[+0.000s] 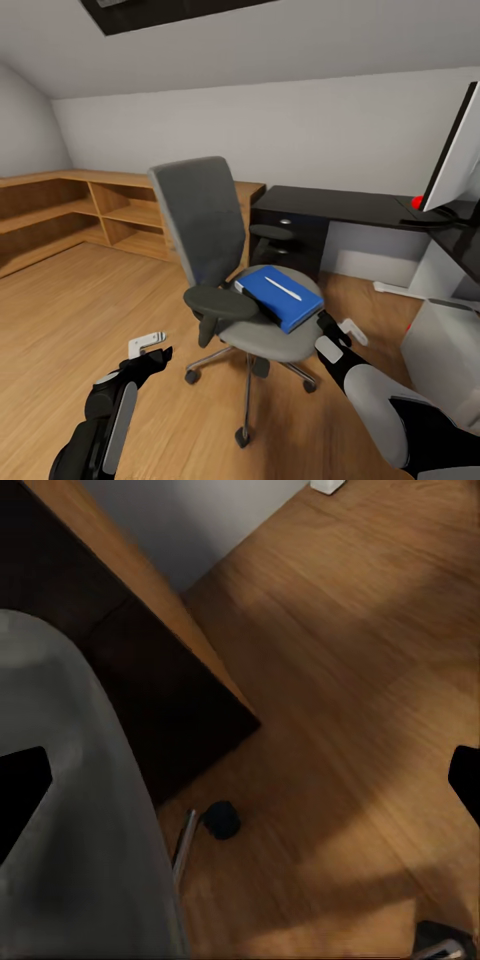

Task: In the bedroom, organize the workspace by keeping the computer under the desk, ensuring the monitor is on the desk, placing the keyboard on the desk next to the monitor, placing the mouse on the desk next to the keyboard, moving the folder from the swivel chair onto the desk next to the mouse, stacking the notebook on top of the folder with the pen on top of the notebook, and positioning the swivel chair next to the desk.

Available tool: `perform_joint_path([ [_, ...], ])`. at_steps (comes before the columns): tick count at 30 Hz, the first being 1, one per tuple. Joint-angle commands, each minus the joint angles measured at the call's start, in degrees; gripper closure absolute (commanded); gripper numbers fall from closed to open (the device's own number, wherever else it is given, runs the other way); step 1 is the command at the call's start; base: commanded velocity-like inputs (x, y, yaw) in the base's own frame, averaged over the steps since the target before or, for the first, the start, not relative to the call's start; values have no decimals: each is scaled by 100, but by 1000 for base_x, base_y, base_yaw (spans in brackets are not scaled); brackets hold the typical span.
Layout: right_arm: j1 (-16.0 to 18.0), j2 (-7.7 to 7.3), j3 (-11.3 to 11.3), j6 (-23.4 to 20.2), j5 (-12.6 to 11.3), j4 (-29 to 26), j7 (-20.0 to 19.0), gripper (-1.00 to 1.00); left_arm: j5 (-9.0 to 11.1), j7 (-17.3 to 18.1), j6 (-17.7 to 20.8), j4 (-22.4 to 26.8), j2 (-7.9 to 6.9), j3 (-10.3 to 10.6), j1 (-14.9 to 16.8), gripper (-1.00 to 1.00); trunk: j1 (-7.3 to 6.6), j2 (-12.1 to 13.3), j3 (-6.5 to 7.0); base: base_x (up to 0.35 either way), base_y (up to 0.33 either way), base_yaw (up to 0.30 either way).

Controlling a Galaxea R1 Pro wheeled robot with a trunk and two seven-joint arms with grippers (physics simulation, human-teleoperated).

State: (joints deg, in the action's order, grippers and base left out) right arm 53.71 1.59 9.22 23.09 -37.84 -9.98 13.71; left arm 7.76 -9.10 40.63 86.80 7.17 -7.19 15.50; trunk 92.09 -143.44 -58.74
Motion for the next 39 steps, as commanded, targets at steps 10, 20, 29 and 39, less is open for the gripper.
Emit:
perform_joint_path([
  [10, -1, 8, -33, -317, -38, -1, 17, -100, 67, -39, 24, -181, 13, 32, 5, -100, -1, -2, -6, 0, 0, 275],
  [20, -1, -1, -34, -322, -31, -13, 14, -100, 67, -41, 24, -216, 13, 42, 5, -100, -1, -2, -6, 0, 0, 79],
  [29, -1, -1, -34, -322, -31, 5, 10, -100, 63, -39, 24, -216, 13, 42, 5, -100, -1, -2, -6, 0, 0, -218],
  [39, -1, -1, -34, -322, -31, -9, 17, -100, 67, -39, 20, -216, 13, 41, 7, -100, -1, -2, -6, 9, 0, -35],
])
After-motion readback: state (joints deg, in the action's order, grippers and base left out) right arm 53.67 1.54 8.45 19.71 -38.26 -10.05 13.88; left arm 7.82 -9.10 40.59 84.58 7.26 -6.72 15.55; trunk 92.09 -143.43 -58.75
